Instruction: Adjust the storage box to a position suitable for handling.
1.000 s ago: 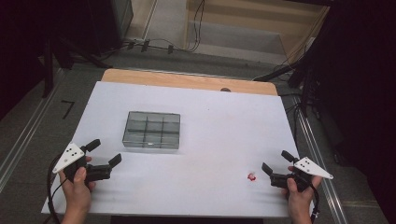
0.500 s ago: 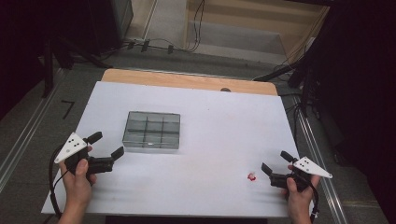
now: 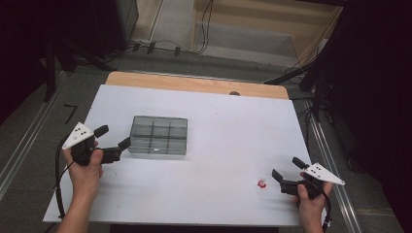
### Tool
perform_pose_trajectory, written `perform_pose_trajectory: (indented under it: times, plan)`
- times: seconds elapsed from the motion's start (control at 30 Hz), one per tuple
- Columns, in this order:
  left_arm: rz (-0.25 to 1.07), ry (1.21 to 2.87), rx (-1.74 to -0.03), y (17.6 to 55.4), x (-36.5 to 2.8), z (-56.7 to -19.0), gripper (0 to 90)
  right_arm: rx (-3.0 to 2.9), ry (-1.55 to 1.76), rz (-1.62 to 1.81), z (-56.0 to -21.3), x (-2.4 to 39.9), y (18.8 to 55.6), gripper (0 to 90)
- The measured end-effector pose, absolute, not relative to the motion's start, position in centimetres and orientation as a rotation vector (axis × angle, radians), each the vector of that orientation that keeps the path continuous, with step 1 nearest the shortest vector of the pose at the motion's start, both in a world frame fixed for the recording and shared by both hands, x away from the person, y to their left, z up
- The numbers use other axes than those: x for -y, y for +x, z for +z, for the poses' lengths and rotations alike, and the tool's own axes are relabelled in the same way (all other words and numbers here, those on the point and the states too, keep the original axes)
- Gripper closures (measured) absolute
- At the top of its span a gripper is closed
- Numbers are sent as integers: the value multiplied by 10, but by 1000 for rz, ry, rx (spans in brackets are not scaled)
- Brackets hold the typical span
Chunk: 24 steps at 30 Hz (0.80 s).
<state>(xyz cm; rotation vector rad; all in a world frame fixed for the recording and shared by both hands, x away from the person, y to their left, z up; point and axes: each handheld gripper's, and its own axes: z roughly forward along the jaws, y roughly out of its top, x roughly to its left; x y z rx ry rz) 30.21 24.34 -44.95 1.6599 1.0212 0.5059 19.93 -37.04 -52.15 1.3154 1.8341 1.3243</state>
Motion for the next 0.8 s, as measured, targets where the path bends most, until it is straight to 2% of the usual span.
perform_pose_trajectory:
  times: [0.1,0.2,0.3,0.53,0.6,0.8]
  plan:
    - [518,1651,-1062,311,-241,-449,131,-1833,1321,1323,-522,371,199,0]
    - [530,1651,-1093,318,-240,-449,299,-1834,1321,1320,-522,370,199,0]
    - [594,1632,-1171,332,-239,-455,469,-1835,1321,1317,-522,370,200,0]
    - [545,1672,-1276,348,-248,-472,814,-1834,1324,1322,-522,371,199,0]
    - [534,1704,-1290,351,-249,-475,883,-1836,1322,1318,-522,370,200,0]
    - [465,1751,-1318,357,-248,-485,888,-1838,1326,1318,-522,370,200,0]
